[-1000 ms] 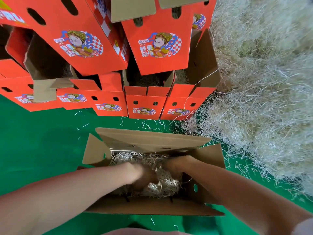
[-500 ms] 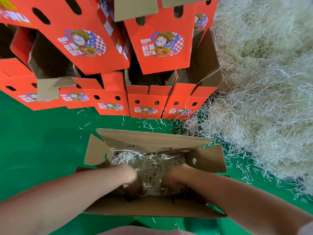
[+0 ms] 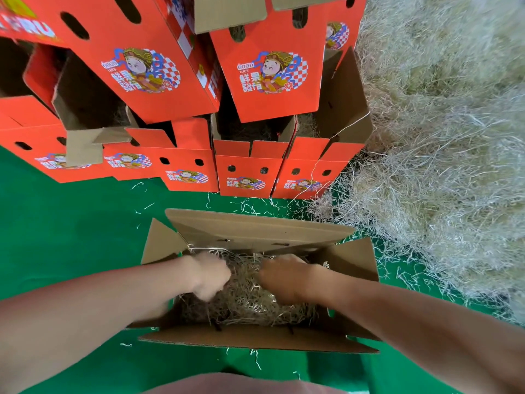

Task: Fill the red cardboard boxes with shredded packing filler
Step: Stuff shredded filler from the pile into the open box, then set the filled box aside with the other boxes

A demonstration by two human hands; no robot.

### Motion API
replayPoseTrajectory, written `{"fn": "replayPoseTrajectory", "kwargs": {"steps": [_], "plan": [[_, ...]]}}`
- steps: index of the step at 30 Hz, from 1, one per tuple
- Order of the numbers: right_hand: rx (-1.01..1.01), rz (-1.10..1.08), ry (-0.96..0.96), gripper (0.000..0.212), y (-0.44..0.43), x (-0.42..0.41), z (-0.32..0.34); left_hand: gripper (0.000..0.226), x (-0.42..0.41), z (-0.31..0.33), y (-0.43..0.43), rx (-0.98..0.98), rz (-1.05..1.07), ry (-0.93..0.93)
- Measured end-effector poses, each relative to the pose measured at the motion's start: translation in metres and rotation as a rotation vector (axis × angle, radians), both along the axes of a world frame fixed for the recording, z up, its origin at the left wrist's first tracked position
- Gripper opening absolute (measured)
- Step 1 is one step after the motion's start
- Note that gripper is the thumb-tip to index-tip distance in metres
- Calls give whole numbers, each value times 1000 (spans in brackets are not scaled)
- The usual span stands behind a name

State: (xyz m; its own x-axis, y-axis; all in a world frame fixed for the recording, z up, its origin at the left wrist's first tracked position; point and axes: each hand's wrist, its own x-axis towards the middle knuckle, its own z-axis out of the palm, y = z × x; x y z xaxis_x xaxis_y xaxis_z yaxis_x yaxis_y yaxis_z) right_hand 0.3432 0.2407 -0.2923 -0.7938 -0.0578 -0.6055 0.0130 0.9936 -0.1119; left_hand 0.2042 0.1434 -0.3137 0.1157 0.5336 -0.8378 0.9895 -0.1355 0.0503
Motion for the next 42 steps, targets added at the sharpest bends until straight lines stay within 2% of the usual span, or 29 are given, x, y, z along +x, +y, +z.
{"fn": "replayPoseTrajectory", "kwargs": {"steps": [1,2,3,6,7,8,12,13,15,17,18,19,21,23,25,27,28,29,31,33,36,38,40,42], "plan": [[-51,-13,72,36,-3,-4,-2,21,-1,-1,2,185,52,-16],[-62,-28,66,41,-5,-6,-5,26,-2,-5,4,255,89,-2],[-32,-44,-5,46,-4,-6,-9,32,-5,-10,4,229,87,42],[123,-25,-351,42,9,3,-18,45,-9,-19,-2,-199,-65,266],[107,-62,-387,42,13,6,-20,44,-11,-21,-6,-268,-110,295],[73,-97,-359,42,15,8,-20,42,-13,-23,-9,-239,-104,279],[75,-101,-102,32,8,8,-12,44,-5,-8,-10,260,24,108],[86,-63,-97,30,6,10,-12,46,-2,-5,-10,300,41,65],[51,9,-215,37,2,16,-15,37,3,3,-11,165,91,-32],[39,6,-356,43,0,21,-16,20,6,3,-16,-149,134,24],[59,-22,-355,41,0,22,-15,19,6,3,-19,-225,138,46],[81,-72,-308,38,2,22,-12,23,6,5,-22,-226,150,39],[131,-155,-169,32,6,22,1,39,2,11,-23,-89,236,-53],[153,-170,56,23,9,25,21,38,-1,24,-20,68,344,-173],[126,-204,382,15,6,33,41,27,-5,40,-19,213,401,-244],[64,-273,802,5,4,44,58,34,-6,63,-21,378,476,-235],[44,-313,988,8,6,50,64,37,-7,73,-23,457,523,-249],[67,-352,1089,18,10,55,69,38,-6,83,-25,528,570,-283],[149,-436,1010,44,24,59,75,33,-2,103,-33,584,645,-366],[187,-531,844,55,34,57,78,31,11,118,-42,568,637,-401],[311,-604,791,44,41,45,83,42,30,132,-56,508,607,-488],[365,-596,730,25,45,35,89,32,33,140,-66,436,597,-511],[324,-618,704,16,47,25,94,20,30,142,-77,427,521,-430],[295,-640,735,17,46,9,95,19,24,139,-85,500,504,-280]]}}
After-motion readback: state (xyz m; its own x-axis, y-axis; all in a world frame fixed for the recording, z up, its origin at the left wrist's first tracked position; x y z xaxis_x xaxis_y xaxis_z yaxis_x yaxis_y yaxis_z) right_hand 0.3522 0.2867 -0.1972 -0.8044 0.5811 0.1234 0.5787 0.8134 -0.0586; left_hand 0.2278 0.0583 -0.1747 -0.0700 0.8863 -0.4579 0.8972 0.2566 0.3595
